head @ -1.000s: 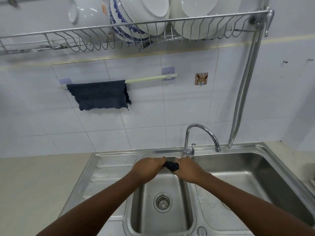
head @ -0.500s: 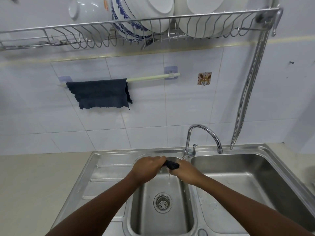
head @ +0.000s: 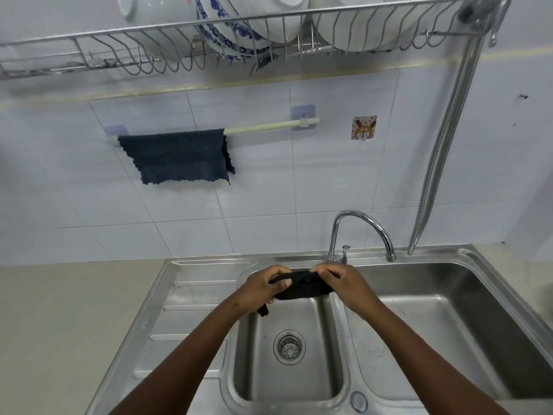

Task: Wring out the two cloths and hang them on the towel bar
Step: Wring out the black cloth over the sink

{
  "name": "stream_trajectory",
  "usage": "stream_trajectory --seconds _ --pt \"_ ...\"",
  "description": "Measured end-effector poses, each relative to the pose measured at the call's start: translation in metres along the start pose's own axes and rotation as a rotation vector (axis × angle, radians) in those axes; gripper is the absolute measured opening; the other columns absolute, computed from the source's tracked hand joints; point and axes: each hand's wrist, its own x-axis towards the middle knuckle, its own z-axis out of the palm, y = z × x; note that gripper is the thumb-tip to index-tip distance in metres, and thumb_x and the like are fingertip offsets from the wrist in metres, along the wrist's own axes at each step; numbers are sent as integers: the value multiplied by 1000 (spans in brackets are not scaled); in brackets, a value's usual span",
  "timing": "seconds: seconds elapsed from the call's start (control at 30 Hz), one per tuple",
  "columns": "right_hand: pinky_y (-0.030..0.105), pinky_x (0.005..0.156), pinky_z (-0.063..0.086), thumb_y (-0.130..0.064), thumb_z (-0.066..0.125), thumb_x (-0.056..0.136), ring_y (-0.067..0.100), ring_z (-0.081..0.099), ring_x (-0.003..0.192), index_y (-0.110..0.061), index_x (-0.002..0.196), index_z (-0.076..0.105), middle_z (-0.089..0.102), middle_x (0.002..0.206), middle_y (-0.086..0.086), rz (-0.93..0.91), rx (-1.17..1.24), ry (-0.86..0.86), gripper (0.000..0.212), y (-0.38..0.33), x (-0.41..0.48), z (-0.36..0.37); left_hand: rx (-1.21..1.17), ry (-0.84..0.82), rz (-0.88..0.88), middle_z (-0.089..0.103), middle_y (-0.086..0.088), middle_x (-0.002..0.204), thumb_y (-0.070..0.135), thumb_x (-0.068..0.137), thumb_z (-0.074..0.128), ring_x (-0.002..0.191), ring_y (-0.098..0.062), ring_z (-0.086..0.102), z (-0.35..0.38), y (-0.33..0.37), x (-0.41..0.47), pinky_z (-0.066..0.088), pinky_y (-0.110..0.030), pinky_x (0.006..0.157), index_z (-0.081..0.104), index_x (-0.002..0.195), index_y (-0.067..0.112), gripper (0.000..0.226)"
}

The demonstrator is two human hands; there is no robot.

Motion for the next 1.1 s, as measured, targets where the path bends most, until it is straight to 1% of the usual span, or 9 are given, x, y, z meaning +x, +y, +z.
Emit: stream_trajectory --seconds 0.1,0.17,0.23,0.33,0.43,0.67,0.77,0.93,1.1 --pt "-1 76 34 -15 52 94 1 60 85 -16 92 73 71 93 -4 -67 -121 123 21 -6 3 0 -9 32 14 66 10 114 46 92 53 89 -16 65 9 2 -3 54 -30 67 59 112 47 20" --pt "0 78 34 -12 52 93 5 58 87 -14 87 71 68 91 -3 -127 -131 231 20 -9 3 1 73 89 16 68 18 108 59 86 54 99 -5 64 12 7 -3 55 -32 84 61 106 47 24" --pt "2 80 34 -14 52 93 1 56 86 -14 84 70 64 88 -5 -156 -137 328 21 -11 3 1 196 115 14 69 17 89 68 79 56 87 -4 64 12 12 -3 51 -28 78 63 91 43 29" --pt "16 71 37 -21 50 94 11 54 77 -15 78 66 58 79 -2 -125 -185 375 24 -17 3 3 331 97 3 58 10 71 60 85 53 70 -11 57 11 18 -3 41 -30 65 60 74 29 34" --pt "23 64 35 -25 52 93 16 54 71 -16 70 61 60 74 3 -90 -134 405 26 -26 2 1 375 139 55 62 4 101 49 91 53 97 -12 57 9 25 0 45 -32 85 70 93 21 32" --pt "5 68 36 -24 58 90 4 56 75 -18 73 69 61 77 -1 -100 -79 457 21 -37 1 -21 -309 83 -142 70 -10 90 29 94 53 79 -19 63 0 47 -12 44 -30 73 71 101 11 27" --pt "19 72 42 -24 54 93 14 59 77 -16 69 63 64 76 4 -100 -11 531 27 -41 0 -33 -541 165 -235 73 -8 92 17 97 47 79 -16 68 -1 49 -11 48 -28 70 68 109 8 25" --pt "51 74 55 -34 49 95 35 61 72 -10 75 60 63 76 20 -5 167 465 32 -44 3 -46 -577 248 -313 63 -8 71 8 94 52 49 -11 53 -4 50 -13 44 -20 45 55 112 14 20" --pt "53 71 53 -34 49 94 23 48 66 -8 78 56 49 72 12 30 299 400 31 -59 6 -47 -386 175 -241 62 -6 79 20 97 51 56 -9 53 -4 51 -15 43 -22 56 67 107 10 22"
